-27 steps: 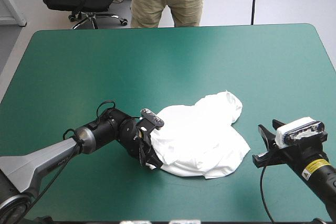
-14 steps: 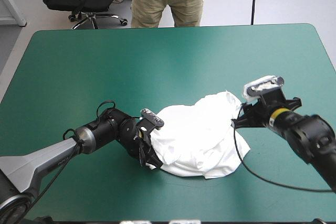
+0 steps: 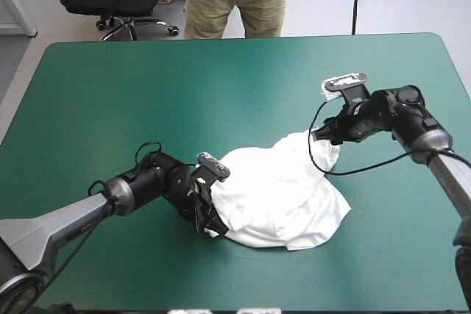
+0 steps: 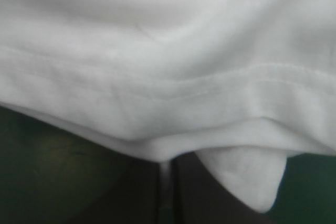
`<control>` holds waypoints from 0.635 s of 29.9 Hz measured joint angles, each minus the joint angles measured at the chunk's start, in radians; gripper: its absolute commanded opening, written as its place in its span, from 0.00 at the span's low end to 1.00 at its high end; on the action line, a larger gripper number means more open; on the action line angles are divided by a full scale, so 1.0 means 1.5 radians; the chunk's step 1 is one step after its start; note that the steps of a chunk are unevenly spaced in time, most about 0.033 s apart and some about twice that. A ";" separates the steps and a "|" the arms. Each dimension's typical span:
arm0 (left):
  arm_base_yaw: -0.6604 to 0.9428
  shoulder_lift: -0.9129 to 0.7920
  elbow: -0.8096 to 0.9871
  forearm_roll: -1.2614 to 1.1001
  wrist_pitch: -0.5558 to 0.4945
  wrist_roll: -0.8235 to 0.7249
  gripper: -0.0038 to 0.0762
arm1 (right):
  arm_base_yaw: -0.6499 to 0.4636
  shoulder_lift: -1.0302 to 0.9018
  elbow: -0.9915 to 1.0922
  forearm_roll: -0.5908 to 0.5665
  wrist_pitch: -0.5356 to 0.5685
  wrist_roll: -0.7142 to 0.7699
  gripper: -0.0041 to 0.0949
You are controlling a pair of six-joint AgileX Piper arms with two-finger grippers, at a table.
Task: Fold the cloth
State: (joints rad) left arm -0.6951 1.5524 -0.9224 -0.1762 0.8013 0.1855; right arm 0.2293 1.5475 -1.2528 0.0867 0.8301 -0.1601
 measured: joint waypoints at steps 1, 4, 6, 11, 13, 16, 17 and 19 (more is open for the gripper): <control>0.000 0.000 0.000 0.000 0.000 -0.001 0.03 | 0.000 0.017 -0.001 0.001 0.001 -0.004 0.56; 0.000 0.000 0.000 0.000 0.000 -0.002 0.03 | 0.000 0.064 -0.002 0.001 -0.001 -0.008 0.56; 0.000 0.000 0.000 0.000 0.000 -0.007 0.03 | 0.000 0.089 -0.002 0.001 -0.007 -0.009 0.55; 0.000 0.000 0.000 0.000 0.000 -0.013 0.03 | 0.000 0.138 -0.002 -0.005 -0.030 -0.009 0.36; 0.000 0.000 0.000 0.000 0.000 -0.014 0.03 | 0.000 0.148 -0.002 -0.005 -0.034 -0.010 0.24; 0.000 0.000 0.000 0.001 0.000 -0.014 0.03 | 0.000 0.157 -0.002 -0.005 -0.036 -0.016 0.08; 0.000 0.000 0.000 0.001 0.000 -0.014 0.03 | 0.000 0.159 -0.002 -0.005 -0.036 -0.020 0.03; 0.000 0.000 0.000 0.001 0.000 -0.014 0.03 | 0.000 0.162 -0.002 -0.005 -0.036 -0.027 0.02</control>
State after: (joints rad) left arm -0.6951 1.5524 -0.9224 -0.1753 0.8013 0.1642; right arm 0.2293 1.7900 -1.2560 0.0795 0.7757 -0.2001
